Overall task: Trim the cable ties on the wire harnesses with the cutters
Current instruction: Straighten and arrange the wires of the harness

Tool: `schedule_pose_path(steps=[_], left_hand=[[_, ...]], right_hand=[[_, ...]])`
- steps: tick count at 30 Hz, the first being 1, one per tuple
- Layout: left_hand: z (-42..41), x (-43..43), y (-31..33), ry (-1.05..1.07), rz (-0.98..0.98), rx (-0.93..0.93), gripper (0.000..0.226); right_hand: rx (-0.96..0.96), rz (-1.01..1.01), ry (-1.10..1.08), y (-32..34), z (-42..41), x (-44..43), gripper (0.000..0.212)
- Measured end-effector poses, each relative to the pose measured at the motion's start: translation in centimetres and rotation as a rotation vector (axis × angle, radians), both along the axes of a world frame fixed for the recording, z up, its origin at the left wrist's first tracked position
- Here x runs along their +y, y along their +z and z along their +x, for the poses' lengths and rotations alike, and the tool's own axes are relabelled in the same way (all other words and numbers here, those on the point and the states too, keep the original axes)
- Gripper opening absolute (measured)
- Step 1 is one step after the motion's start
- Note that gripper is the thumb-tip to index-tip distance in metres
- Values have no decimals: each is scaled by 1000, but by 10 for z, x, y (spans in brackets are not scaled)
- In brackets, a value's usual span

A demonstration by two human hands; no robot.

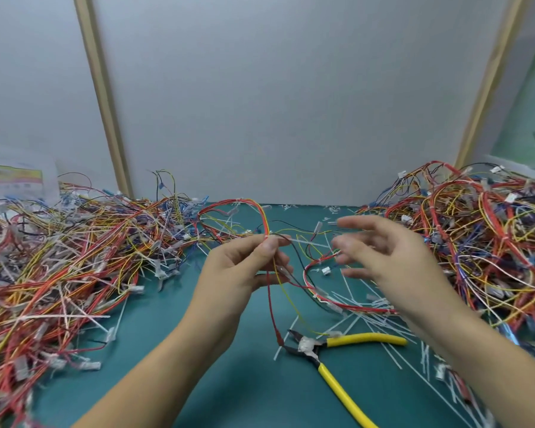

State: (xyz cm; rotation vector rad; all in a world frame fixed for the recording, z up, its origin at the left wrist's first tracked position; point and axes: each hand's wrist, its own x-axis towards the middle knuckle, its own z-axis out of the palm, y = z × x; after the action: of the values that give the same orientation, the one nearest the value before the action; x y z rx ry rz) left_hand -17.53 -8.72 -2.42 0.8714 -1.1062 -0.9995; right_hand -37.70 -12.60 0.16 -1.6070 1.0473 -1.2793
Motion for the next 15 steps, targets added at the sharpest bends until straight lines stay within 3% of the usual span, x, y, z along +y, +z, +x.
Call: schedule_pose_path(steps=[2, 7, 15], left_hand=[[-1, 0, -2, -36, 6, 12, 24], [-5, 2, -6, -157, -7, -53, 23], [-10, 7, -5, -209, -35, -231, 22]], right_hand=[[24, -116, -81, -10, -7, 5, 16], [277, -357, 17, -24, 1, 21, 18], [307, -330, 4, -26, 5, 27, 12]])
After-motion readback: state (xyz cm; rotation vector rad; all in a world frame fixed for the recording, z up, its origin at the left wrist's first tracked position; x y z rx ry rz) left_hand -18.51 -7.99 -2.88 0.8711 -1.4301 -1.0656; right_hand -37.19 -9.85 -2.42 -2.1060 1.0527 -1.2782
